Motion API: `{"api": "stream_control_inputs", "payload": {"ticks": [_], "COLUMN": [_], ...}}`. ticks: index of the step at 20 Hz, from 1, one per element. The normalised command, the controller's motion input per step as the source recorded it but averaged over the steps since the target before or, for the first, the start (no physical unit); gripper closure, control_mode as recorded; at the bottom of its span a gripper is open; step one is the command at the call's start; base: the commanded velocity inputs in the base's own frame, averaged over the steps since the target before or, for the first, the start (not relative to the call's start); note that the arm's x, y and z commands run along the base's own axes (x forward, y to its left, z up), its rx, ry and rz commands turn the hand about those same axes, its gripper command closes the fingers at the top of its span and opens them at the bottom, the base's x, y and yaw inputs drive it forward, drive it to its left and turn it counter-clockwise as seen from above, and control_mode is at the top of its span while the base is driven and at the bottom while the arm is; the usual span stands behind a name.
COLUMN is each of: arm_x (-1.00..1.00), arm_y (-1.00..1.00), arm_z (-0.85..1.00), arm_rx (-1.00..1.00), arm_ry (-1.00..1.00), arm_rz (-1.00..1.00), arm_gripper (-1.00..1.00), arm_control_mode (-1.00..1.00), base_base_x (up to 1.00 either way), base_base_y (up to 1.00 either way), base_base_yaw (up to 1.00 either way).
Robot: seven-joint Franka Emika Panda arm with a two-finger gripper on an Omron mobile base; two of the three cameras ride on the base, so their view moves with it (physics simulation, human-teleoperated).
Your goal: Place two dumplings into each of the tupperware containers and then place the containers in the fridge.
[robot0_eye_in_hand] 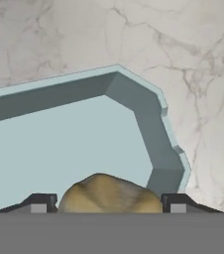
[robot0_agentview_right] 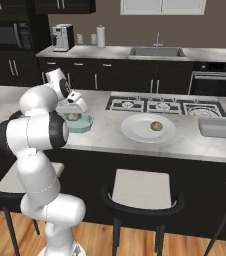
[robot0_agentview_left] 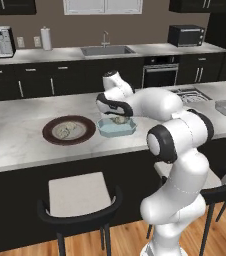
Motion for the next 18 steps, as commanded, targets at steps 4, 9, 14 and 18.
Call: {"api": "stream_control_inputs", "payload": {"ticks": [4,9,14,18], "arm_x": [0.27,0.24,0.25,0.14], "arm_y": [-0.22,-0.10,0.00,0.00], "arm_z": [-0.27,-0.22,-0.23,-0.15], "arm_rx": [0.00,0.00,0.00,0.00], "arm_ry": [0.02,0.02,0.02,0.00], "arm_rz": [-0.05,-0.07,-0.10,-0.10], "arm_gripper": [1.00,1.00,1.00,-1.00], "arm_control_mode": [-1.00,-1.00,-1.00,-1.00], "base_base_x": [0.00,0.00,0.00,0.00], "base_base_y": [0.00,0.00,0.00,0.00], "base_base_yaw": [0.00,0.00,0.00,0.00]}}
